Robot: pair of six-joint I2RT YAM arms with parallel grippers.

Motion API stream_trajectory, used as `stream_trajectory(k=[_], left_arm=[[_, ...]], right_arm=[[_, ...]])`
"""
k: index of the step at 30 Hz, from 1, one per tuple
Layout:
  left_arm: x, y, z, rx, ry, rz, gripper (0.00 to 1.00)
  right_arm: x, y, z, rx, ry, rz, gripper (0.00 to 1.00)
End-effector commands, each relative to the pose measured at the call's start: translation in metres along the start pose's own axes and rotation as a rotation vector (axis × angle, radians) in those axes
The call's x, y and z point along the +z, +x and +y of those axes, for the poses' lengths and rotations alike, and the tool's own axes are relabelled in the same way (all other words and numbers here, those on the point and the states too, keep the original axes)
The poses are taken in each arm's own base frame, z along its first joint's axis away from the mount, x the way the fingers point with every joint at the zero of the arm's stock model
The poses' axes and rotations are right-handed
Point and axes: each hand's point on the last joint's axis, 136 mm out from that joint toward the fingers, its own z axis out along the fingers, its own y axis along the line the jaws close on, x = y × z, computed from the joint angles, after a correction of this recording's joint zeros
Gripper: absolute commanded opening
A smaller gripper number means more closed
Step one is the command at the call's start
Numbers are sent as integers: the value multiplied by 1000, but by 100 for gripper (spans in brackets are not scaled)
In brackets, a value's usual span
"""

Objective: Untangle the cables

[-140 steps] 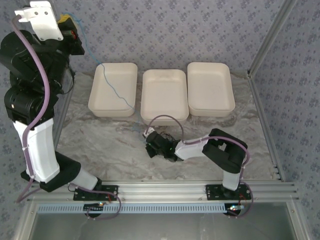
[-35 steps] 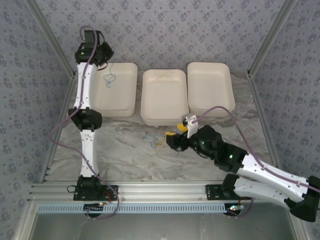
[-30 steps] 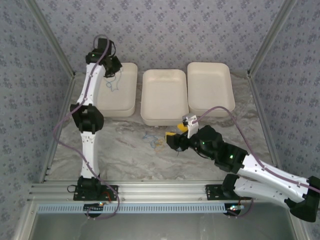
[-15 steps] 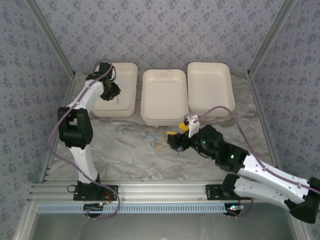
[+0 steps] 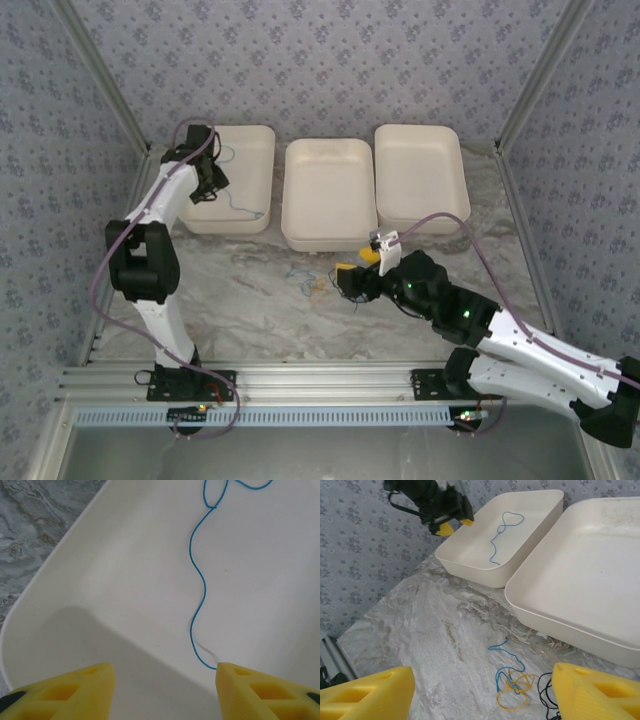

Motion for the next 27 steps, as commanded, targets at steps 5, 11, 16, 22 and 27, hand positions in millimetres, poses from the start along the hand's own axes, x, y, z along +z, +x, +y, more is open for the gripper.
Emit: stream_trajectory(k=[5, 11, 16, 22, 27], left_arm=[[-109, 1, -33, 85, 202, -173, 56], [-121, 127, -40, 19, 418, 64, 51], [-94, 243, -49, -151, 539, 275, 54], [-81, 282, -48, -315, 552, 292, 66], [-61, 287, -40, -572, 566, 293, 70]], right_arm=[[18, 33, -18, -84, 211, 172, 69], [41, 66, -12, -124, 261, 251, 64], [63, 98, -13, -11, 212, 271, 60], [72, 115, -14, 44, 201, 282, 54], [73, 116, -12, 47, 201, 279, 52]])
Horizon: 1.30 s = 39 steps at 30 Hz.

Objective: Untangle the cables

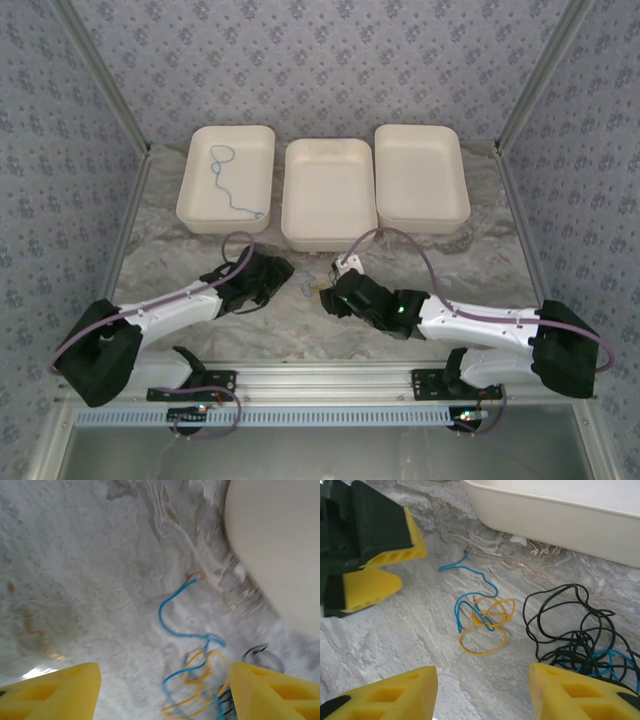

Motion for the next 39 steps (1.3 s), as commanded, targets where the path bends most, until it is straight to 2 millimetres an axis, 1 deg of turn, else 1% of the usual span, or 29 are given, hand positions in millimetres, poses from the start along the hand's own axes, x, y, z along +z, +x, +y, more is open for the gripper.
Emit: stream_trajectory(k=[1, 2, 4, 5, 7, 9, 13, 15, 17, 19, 20, 22, 24, 25, 27, 29, 31, 36, 38, 39], left_arm=[[4, -9, -16, -260, 135, -63, 71], [5, -10, -15, -294, 135, -71, 73], [8, -11, -15, -350, 143, -81, 72], [11, -10, -16, -376, 149, -78, 69], [17, -9, -16, -423, 150, -73, 67], [26, -5, -14, -460, 134, -63, 63], [43, 6, -12, -493, 136, -25, 57], [52, 12, -9, -514, 136, -7, 51], [58, 13, -8, -523, 140, -5, 47], [62, 12, -6, -530, 144, -15, 39], [65, 10, -6, -533, 146, -23, 33], [67, 9, -7, -533, 159, -32, 18], [66, 7, -9, -522, 175, -38, 0], [65, 6, -10, -514, 182, -41, 0], [55, 1, -10, -488, 194, -61, 0], [41, -8, -10, -447, 194, -92, 0], [19, -18, -14, -389, 198, -126, 0], [-54, -55, -24, -222, 193, -254, 0], [-73, -65, -21, -198, 188, -270, 0], [-78, -68, -16, -196, 180, -272, 0]], right_arm=[[-1, -5, 7, 36, -22, -26, 52], [-1, -5, 7, 34, -21, -27, 52], [-1, -4, 7, 31, -19, -26, 52], [-2, -5, 6, 30, -18, -28, 52], [-2, -5, 6, 28, -18, -29, 52], [-3, -6, 5, 28, -16, -34, 52], [-2, -4, 5, 31, -17, -32, 52], [-1, -2, 5, 35, -19, -31, 52], [0, 0, 5, 34, -20, -26, 52], [2, 2, 4, 34, -14, -18, 52], [4, 4, 4, 32, -12, -13, 52], [6, 7, 2, 31, -7, -3, 52], [8, 10, 0, 17, 3, 8, 52], [9, 11, -1, 4, 12, 16, 52], [11, 15, -6, -31, 34, 35, 52], [12, 16, -5, -71, 31, 53, 51], [15, 20, -3, -107, 36, 81, 51], [37, 31, 7, -142, 42, 149, 49], [47, 32, 12, -137, 46, 166, 47], [53, 31, 15, -132, 42, 166, 46]])
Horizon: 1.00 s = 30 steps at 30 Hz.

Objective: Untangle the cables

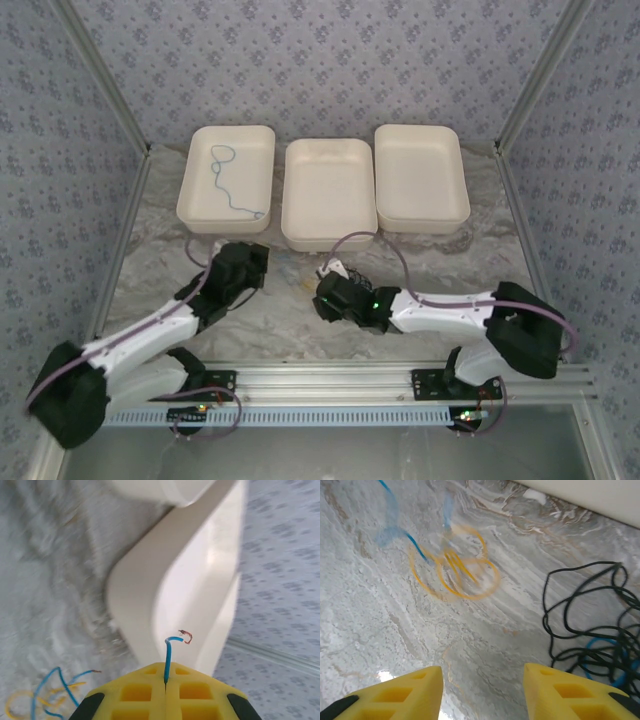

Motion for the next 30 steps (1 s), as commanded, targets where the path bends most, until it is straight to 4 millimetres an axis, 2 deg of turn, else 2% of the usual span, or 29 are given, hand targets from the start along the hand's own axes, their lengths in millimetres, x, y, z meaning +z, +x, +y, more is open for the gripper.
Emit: stream_trajectory(k=[1, 5, 10, 14, 18, 21, 23, 27, 30], left_arm=[[-20, -27, 36, 156, -167, -60, 0], [-25, -39, 48, 121, -163, -50, 0], [-30, -45, 48, 114, -145, -37, 0], [-38, -49, 45, 145, -157, -38, 0], [-44, -51, 38, 187, -164, -31, 0], [-46, -55, 37, 220, -189, -38, 0], [-49, -60, 38, 245, -212, -51, 0], [-53, -67, 46, 262, -241, -70, 0], [-53, -70, 53, 258, -255, -72, 0]], right_arm=[[10, -10, 14, -5, -23, 6, 46], [22, -22, 21, 6, -28, 1, 47], [40, -43, 35, 65, -117, -6, 53], [51, -60, 61, 36, -271, -43, 59], [62, -61, 91, -54, -398, -64, 61], [74, -54, 99, -95, -427, -66, 62], [84, -53, 95, -84, -412, -51, 62], [87, -66, 99, -37, -434, -81, 61], [91, -73, 107, 5, -454, -61, 57]])
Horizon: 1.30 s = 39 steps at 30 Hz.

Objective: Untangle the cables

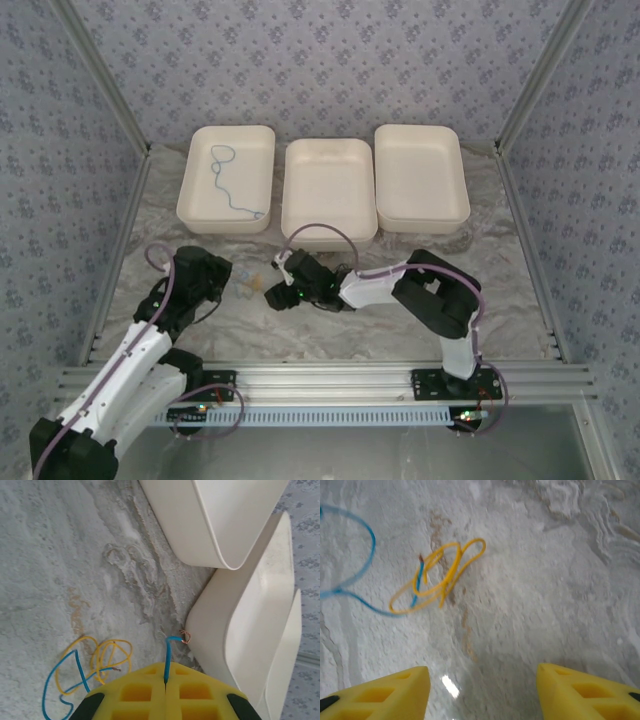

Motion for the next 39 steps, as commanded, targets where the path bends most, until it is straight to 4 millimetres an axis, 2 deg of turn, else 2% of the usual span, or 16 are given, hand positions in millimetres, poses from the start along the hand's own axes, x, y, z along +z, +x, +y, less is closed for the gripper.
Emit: stream_trajectory(k=[1, 3, 9, 13, 16, 18, 22, 25, 27, 30, 39], left_arm=[[-4, -1, 7, 34, -22, 6, 0], [-5, -2, 9, 33, -23, 0, 0], [-9, -4, 12, 40, -27, -9, 0], [-9, -4, 15, 32, -23, -10, 0], [-10, -3, 16, 28, -21, -10, 0], [-11, -3, 17, 26, -19, -11, 0], [-12, -3, 16, 26, -15, -10, 0], [-13, -3, 18, 24, -15, -11, 0], [-12, -3, 18, 20, -14, -11, 0], [-13, -2, 18, 16, -10, -10, 0], [-15, -2, 17, 16, -2, -7, 0]], right_arm=[[9, -27, 19, 42, -74, -47, 55], [14, -31, 24, 90, -107, -46, 52], [12, -45, 16, 327, -162, -86, 49], [13, -53, 25, 395, -206, -78, 44], [21, -49, 26, 435, -187, -17, 37], [24, -37, 21, 464, -154, 22, 35], [22, -30, 15, 501, -133, 18, 39], [25, -28, 25, 520, -169, 31, 40], [29, -28, 32, 515, -169, 45, 39], [34, -17, 28, 535, -143, 72, 34], [37, -30, 25, 600, -188, 13, 20]])
